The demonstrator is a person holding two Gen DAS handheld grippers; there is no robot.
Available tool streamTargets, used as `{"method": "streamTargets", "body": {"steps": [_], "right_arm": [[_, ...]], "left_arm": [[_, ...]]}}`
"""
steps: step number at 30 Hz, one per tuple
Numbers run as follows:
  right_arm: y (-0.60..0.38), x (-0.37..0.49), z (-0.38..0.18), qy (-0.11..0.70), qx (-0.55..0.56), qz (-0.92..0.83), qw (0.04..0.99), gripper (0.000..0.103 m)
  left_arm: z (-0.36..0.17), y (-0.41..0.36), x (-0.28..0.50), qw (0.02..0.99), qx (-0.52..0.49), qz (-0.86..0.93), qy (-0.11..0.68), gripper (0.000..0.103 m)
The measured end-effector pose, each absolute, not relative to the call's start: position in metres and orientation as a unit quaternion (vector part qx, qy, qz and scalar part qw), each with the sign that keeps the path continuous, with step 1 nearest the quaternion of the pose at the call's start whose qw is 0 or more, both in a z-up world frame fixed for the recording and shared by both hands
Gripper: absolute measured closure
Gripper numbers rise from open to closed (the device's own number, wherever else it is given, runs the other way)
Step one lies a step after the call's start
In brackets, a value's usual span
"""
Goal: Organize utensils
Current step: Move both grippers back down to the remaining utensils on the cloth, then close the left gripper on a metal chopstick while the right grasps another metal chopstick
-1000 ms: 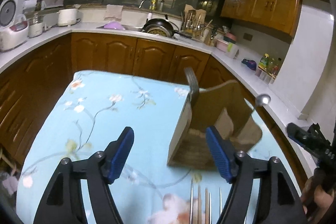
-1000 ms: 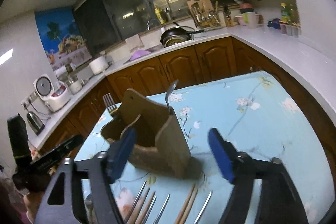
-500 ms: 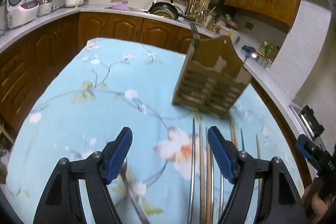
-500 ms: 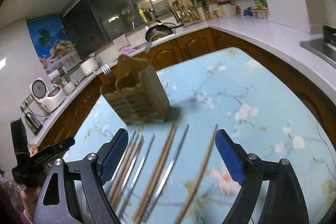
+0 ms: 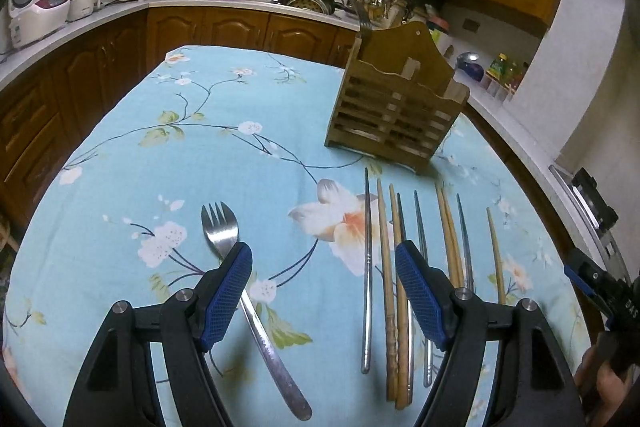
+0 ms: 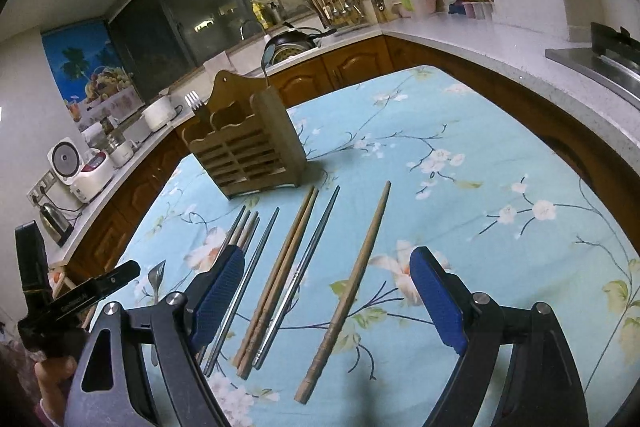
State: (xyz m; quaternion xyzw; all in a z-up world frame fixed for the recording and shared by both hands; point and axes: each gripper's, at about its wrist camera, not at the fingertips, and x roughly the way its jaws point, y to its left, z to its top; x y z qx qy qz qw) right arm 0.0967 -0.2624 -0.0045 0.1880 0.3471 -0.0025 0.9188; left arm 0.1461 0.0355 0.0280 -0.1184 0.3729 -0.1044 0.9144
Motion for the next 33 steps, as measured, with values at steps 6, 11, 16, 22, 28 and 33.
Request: {"method": "streamTargets", "body": {"steps": [6,11,16,22,28,33], "right_arm": [[-0.254,0.098,-0.007,0.351,0.183,0.002,0.918,0.017],[-0.253,0.102,-0.009,0.355,0.183,0.001,0.917,0.017],[-0.253,0.112,-0.014,0.361,0.183,-0.001,0.914,0.017],[-0.254,0.134,-0.022,0.372,0.184,-0.004,0.910,0.020],[-0.259,0.167,-0.037,0.401,0.193,-0.009,0.895,0.048],[-0.259,0.194,-0.048,0.424,0.189,-0.013,0.885,0.057]], "left_arm": [[0.025,0.033,0.152,0.910,-0.116,-0.103,0.384,0.029],[0.022,0.027,0.158,0.907,-0.108,-0.105,0.393,0.029],[0.019,0.021,0.168,0.903,-0.097,-0.106,0.405,0.030],[0.016,0.005,0.196,0.893,-0.072,-0.118,0.429,0.031],[0.012,-0.015,0.234,0.888,-0.045,-0.123,0.441,0.036],[0.004,-0.028,0.272,0.883,-0.033,-0.127,0.450,0.045]]}}
